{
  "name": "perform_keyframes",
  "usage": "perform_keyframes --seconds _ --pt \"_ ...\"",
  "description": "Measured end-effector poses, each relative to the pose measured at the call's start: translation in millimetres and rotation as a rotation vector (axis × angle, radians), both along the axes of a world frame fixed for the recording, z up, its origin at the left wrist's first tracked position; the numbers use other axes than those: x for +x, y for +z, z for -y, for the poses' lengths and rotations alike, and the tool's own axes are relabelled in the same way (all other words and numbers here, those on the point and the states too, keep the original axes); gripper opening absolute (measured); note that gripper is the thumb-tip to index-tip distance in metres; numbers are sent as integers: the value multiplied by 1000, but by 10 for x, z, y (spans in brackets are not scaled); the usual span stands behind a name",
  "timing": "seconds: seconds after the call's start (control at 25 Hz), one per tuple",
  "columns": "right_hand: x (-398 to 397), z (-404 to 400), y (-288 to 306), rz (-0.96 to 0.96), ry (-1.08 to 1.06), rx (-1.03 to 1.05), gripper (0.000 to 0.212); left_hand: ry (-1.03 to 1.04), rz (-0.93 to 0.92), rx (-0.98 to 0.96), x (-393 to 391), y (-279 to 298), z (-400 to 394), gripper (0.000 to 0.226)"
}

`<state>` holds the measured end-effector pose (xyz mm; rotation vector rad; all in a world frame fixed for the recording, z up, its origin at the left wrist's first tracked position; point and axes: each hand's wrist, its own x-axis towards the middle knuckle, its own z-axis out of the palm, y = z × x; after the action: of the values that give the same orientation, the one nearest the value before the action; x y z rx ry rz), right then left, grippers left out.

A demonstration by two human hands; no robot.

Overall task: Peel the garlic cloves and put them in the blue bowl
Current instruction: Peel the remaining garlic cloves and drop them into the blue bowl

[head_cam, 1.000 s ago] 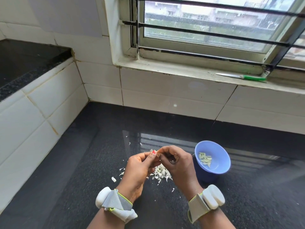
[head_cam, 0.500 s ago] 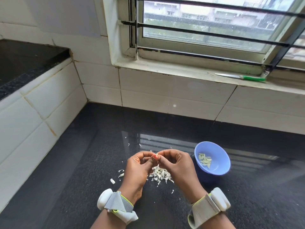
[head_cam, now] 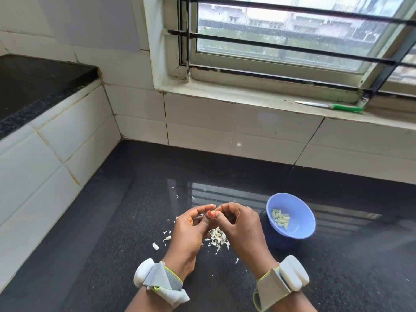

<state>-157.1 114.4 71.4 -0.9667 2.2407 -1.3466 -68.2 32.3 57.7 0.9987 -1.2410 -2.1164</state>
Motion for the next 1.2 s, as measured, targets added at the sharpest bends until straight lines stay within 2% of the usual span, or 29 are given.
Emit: perform_keyframes --seconds 0.32,0.56,0.64,0.76,0.96,1.12,1.2 --pt "-5 -7 -27 79 -37 5 9 -15 3 -45 -4 52 -23 11" --pt "-42 -63 -95 87 -169 -82 31 43 -6 128 -16 74 -7 10" --pt "-33 -61 -75 102 -165 -94 25 60 -13 166 -14 67 -5 10" --pt "-4 -54 -17 100 -74 -92 4 85 -12 174 -18 55 8 9" --pt "-10 -57 -9 32 -34 -75 7 76 -3 145 -12 55 -4 9" --pt "-66 -52 -20 183 3 -60 11 25 11 115 2 41 1 14" --pt "-74 -52 -14 399 17 -110 15 -2 -9 104 -4 49 9 15"
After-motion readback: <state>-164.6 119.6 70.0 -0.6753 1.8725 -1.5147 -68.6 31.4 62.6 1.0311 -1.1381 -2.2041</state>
